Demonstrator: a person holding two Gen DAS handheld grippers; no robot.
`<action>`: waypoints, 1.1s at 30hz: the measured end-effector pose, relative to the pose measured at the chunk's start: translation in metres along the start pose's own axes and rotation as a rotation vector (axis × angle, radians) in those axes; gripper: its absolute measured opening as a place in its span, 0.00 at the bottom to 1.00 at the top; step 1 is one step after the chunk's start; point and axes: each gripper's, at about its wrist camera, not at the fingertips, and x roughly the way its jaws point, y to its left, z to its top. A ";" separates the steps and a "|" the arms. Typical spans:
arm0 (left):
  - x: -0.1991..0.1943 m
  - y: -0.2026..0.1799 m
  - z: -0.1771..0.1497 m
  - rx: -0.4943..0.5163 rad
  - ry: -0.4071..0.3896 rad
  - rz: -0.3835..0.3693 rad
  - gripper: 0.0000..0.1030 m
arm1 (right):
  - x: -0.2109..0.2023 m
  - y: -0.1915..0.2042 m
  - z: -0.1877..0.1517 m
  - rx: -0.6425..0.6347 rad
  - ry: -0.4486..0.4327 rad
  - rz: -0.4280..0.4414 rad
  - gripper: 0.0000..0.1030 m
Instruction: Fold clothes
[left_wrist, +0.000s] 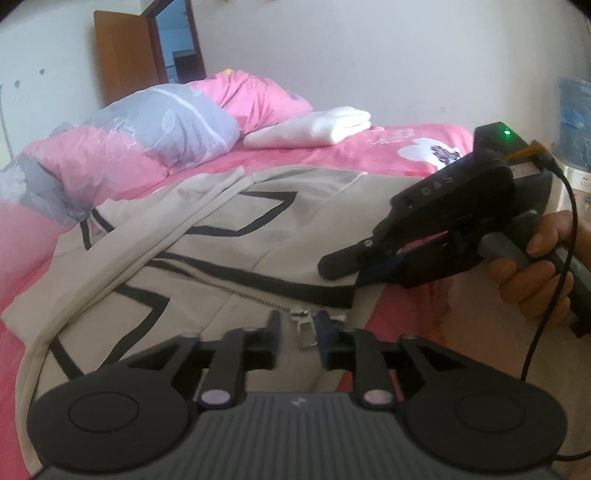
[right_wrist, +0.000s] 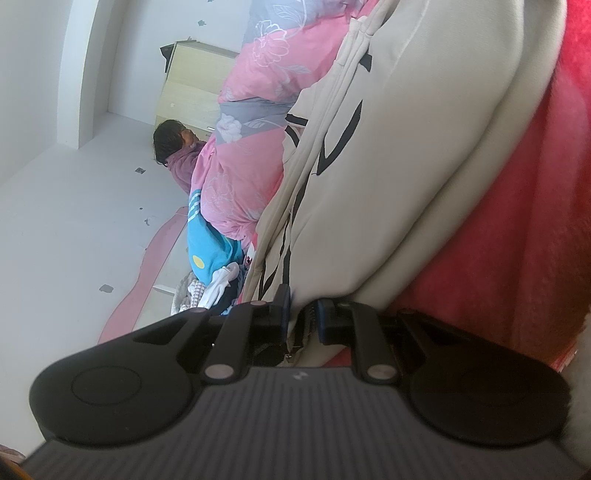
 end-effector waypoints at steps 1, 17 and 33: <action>0.002 0.000 0.000 0.002 0.008 0.001 0.35 | 0.000 0.000 0.000 -0.001 -0.001 0.000 0.13; -0.001 -0.010 0.001 0.024 0.011 -0.113 0.12 | 0.000 0.000 0.001 -0.009 -0.004 0.000 0.13; -0.016 -0.010 0.003 0.048 -0.121 -0.064 0.47 | -0.030 0.012 0.010 -0.045 -0.059 -0.061 0.23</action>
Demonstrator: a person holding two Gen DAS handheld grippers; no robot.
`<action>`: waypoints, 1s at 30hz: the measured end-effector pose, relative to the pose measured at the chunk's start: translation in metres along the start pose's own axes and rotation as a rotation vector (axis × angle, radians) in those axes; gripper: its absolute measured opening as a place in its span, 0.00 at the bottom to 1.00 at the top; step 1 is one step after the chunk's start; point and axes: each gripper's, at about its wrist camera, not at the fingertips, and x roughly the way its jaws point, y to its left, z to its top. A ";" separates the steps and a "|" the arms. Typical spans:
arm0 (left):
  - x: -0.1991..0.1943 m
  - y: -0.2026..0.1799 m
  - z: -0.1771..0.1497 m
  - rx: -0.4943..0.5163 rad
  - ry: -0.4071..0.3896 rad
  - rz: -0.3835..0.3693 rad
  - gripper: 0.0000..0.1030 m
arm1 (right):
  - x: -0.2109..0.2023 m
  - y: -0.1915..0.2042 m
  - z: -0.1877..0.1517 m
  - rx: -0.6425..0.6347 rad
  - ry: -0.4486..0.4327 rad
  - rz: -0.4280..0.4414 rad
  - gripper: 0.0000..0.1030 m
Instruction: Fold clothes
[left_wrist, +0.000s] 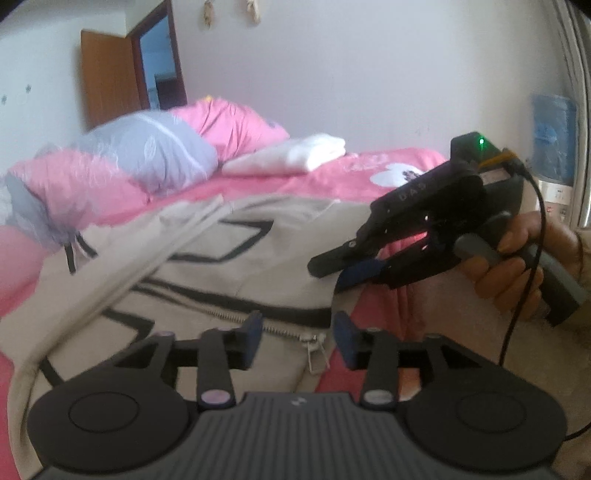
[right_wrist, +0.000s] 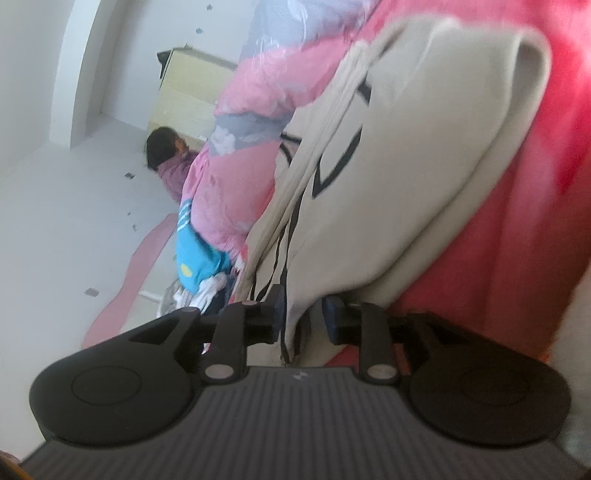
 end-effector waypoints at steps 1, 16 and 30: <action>0.003 -0.003 0.001 0.013 -0.005 0.005 0.48 | -0.005 0.000 0.002 0.000 -0.019 -0.008 0.23; 0.038 -0.009 -0.004 0.044 0.037 0.049 0.39 | -0.065 -0.019 0.045 0.066 -0.243 -0.225 0.23; 0.040 -0.007 -0.004 0.036 0.031 0.040 0.39 | -0.070 -0.019 0.065 -0.071 -0.322 -0.304 0.01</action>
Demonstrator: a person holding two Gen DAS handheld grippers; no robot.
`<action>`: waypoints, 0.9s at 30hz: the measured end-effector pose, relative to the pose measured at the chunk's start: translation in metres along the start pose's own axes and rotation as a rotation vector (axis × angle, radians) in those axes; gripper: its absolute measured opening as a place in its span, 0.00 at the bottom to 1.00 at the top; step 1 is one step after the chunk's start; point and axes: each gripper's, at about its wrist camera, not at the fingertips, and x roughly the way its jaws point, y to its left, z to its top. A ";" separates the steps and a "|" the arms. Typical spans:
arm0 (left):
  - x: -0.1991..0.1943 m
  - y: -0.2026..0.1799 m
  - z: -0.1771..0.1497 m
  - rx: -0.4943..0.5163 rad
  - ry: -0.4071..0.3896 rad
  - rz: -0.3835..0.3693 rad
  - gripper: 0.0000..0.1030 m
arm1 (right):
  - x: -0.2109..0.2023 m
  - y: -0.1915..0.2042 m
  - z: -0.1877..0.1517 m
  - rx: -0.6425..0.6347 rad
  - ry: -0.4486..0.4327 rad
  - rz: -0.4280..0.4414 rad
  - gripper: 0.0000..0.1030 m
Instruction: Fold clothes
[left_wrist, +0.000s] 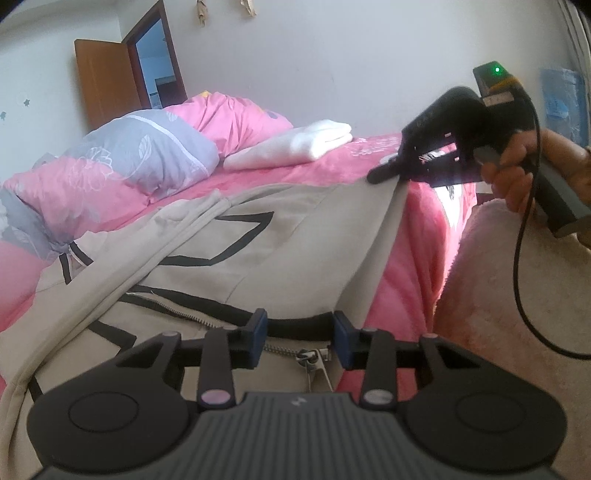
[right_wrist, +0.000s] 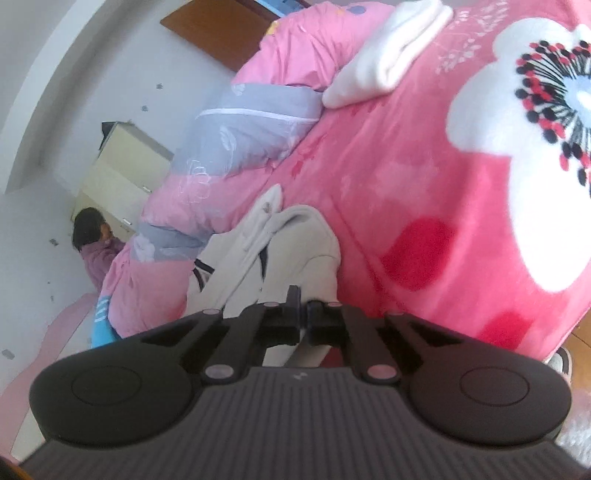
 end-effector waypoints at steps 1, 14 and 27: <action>0.000 0.000 0.000 -0.001 -0.001 -0.001 0.39 | 0.002 -0.001 -0.002 -0.005 0.007 -0.017 0.01; -0.020 0.008 -0.012 -0.079 0.003 -0.003 0.42 | -0.035 0.027 -0.014 -0.213 0.099 -0.130 0.17; -0.066 0.028 -0.038 -0.213 0.010 0.081 0.42 | -0.002 0.119 -0.083 -0.346 0.353 0.262 0.17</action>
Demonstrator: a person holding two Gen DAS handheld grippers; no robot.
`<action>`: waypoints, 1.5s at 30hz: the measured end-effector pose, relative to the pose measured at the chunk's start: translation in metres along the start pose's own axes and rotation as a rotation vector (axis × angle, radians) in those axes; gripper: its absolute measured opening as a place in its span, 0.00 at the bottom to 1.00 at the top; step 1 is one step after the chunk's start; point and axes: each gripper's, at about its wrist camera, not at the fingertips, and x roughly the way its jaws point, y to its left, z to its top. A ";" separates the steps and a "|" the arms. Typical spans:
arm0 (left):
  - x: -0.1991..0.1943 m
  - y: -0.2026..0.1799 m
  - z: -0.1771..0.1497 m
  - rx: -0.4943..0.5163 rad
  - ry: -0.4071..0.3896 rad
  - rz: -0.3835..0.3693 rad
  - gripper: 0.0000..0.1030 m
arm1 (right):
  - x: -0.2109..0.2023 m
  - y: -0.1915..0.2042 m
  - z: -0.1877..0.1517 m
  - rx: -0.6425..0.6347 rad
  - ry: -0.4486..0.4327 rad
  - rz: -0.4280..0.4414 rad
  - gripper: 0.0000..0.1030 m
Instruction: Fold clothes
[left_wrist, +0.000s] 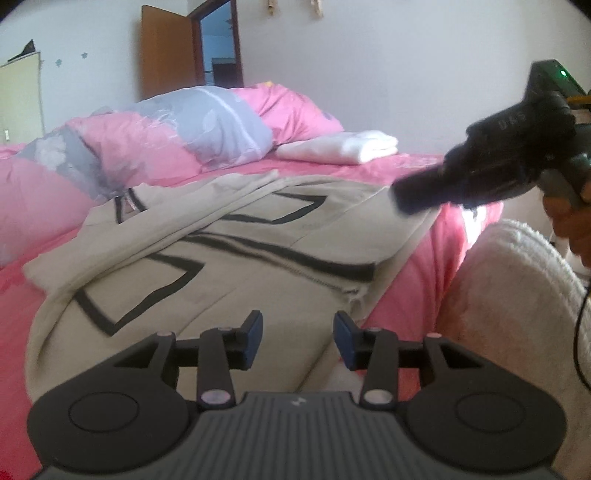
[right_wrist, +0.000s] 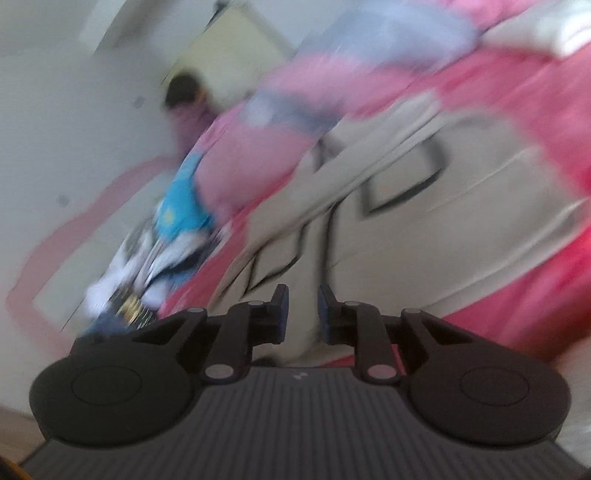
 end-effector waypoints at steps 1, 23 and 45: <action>-0.002 0.001 -0.002 -0.005 0.002 0.004 0.42 | 0.011 0.005 -0.004 -0.017 0.039 -0.001 0.17; -0.005 -0.001 -0.016 -0.006 -0.003 0.010 0.45 | 0.051 -0.029 -0.011 0.252 0.042 0.078 0.04; -0.001 0.001 -0.015 -0.016 -0.008 0.020 0.46 | 0.037 -0.030 -0.011 0.119 0.010 -0.110 0.06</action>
